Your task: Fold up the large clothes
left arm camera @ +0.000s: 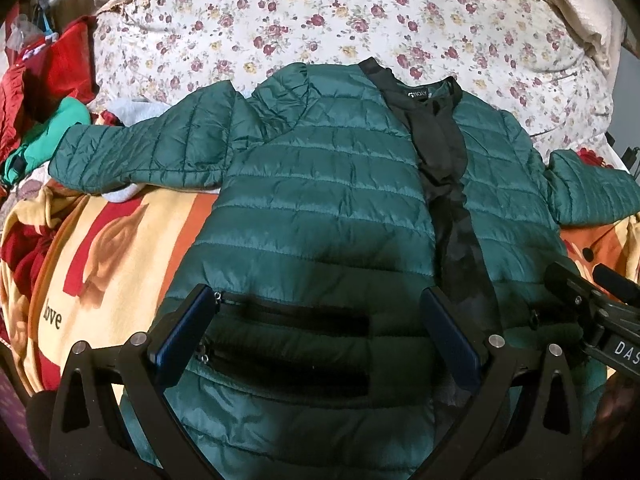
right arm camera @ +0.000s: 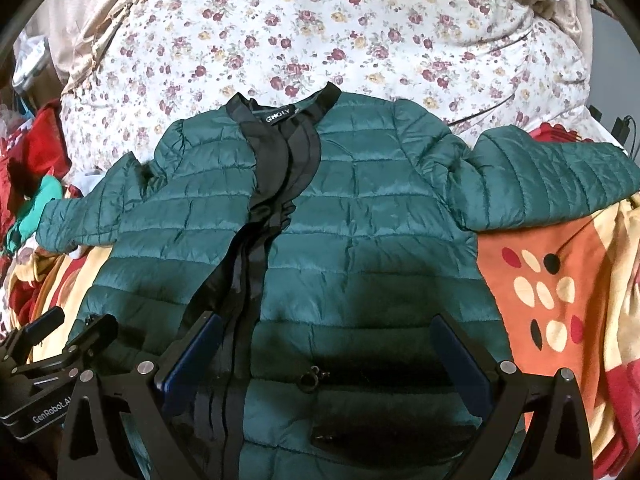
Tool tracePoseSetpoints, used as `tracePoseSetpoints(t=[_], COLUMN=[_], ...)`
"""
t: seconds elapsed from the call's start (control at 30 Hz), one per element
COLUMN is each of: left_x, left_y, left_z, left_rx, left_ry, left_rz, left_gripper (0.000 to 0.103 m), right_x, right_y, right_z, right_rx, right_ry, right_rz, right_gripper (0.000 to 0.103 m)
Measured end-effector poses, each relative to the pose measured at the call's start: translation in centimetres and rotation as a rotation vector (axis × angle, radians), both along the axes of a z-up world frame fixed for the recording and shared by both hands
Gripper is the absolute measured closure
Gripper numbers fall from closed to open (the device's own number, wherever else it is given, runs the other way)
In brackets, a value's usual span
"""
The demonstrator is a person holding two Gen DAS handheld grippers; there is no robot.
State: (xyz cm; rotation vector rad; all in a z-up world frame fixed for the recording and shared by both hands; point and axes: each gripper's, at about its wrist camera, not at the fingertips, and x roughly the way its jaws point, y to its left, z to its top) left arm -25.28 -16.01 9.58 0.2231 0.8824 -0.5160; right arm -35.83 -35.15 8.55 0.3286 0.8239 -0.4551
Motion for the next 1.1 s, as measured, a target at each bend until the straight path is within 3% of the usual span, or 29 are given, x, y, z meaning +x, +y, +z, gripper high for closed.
tracePoseSetpoints(t=[0.6, 1.1], left_x=[0.9, 3.0], left_y=[-0.6, -0.7], left_z=[-0.1, -0.5], left_rx=[0.027, 0.019], left_ry=[-0.038, -0.006], left_rz=[0.002, 0.035], left_gripper=[0.001, 0.001], right_x=[1.4, 3.2], right_y=[-0.5, -1.1], right_z=[-0.2, -0.4], right_rx=[0.004, 0.011], right_ry=[0.0, 0.003], right_rz=[0.006, 0.015], right_gripper=[0.0, 0.0])
